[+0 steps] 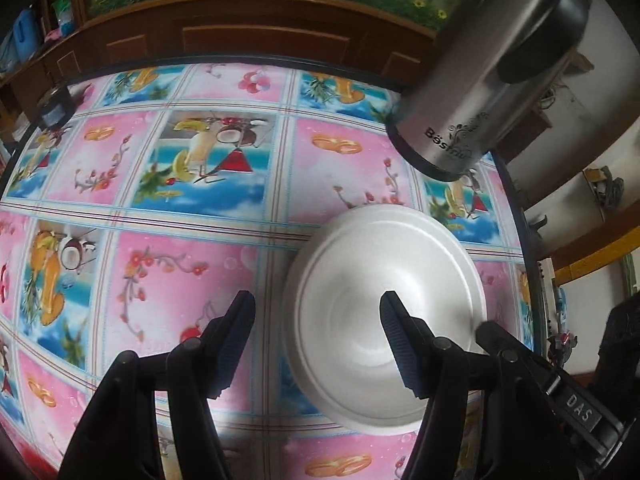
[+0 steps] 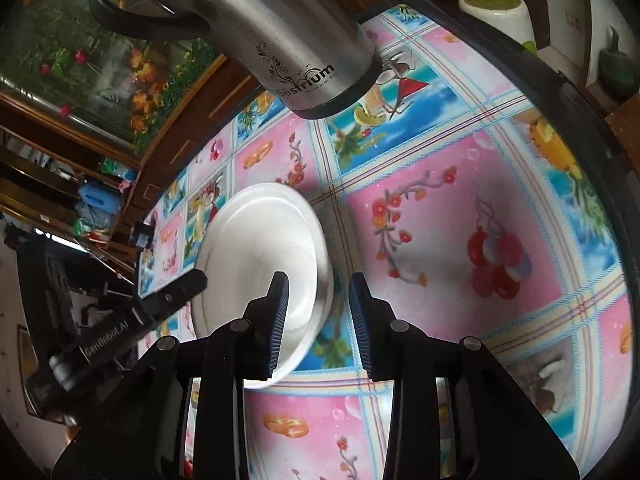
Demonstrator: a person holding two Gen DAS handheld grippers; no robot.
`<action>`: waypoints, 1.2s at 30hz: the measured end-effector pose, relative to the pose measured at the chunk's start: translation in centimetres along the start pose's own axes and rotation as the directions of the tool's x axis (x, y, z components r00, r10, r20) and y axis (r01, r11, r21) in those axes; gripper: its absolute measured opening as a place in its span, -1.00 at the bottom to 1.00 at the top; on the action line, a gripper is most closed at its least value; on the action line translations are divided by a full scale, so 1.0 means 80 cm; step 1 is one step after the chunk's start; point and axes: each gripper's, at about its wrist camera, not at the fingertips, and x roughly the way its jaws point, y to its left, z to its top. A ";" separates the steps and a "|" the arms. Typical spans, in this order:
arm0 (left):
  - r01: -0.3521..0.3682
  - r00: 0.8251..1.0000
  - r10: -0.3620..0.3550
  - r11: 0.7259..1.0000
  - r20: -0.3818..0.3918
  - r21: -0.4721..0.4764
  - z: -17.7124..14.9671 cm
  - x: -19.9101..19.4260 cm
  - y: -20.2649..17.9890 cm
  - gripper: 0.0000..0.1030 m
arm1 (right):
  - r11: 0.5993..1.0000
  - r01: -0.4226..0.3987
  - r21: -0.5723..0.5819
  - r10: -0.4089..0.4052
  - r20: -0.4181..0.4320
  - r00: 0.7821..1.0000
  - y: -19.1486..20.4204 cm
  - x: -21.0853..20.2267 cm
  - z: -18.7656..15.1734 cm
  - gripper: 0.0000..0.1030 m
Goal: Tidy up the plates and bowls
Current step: 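Grasp the rim of the white foam plate with the left gripper, then carry the white foam plate with the left gripper over the red stack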
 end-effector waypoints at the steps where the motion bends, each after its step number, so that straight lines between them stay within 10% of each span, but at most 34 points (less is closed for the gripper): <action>1: -0.008 1.000 0.008 1.000 0.008 0.007 -0.001 0.000 -0.002 0.23 | 1.000 0.000 -0.001 0.000 0.002 1.000 -0.001 0.002 0.000 -0.41; 5: -0.016 1.000 0.016 1.000 0.009 0.001 0.002 0.009 -0.004 0.22 | 1.000 -0.022 0.017 0.022 -0.035 0.999 -0.007 0.009 0.001 -0.41; 16: -0.043 0.999 0.043 0.999 -0.029 0.007 0.000 0.024 -0.003 -0.76 | 0.999 -0.008 0.037 0.009 -0.026 1.000 -0.008 0.017 -0.004 -0.41; 23: -0.060 0.998 0.061 0.998 -0.029 0.009 -0.006 0.024 -0.003 -0.80 | 0.999 0.052 0.012 -0.052 0.022 0.998 0.000 0.015 -0.010 -0.79; 36: -0.049 0.999 0.049 0.998 -0.005 -0.049 -0.025 -0.027 0.023 -0.80 | 0.993 0.067 -0.097 -0.063 0.049 0.997 0.044 -0.015 -0.032 -0.84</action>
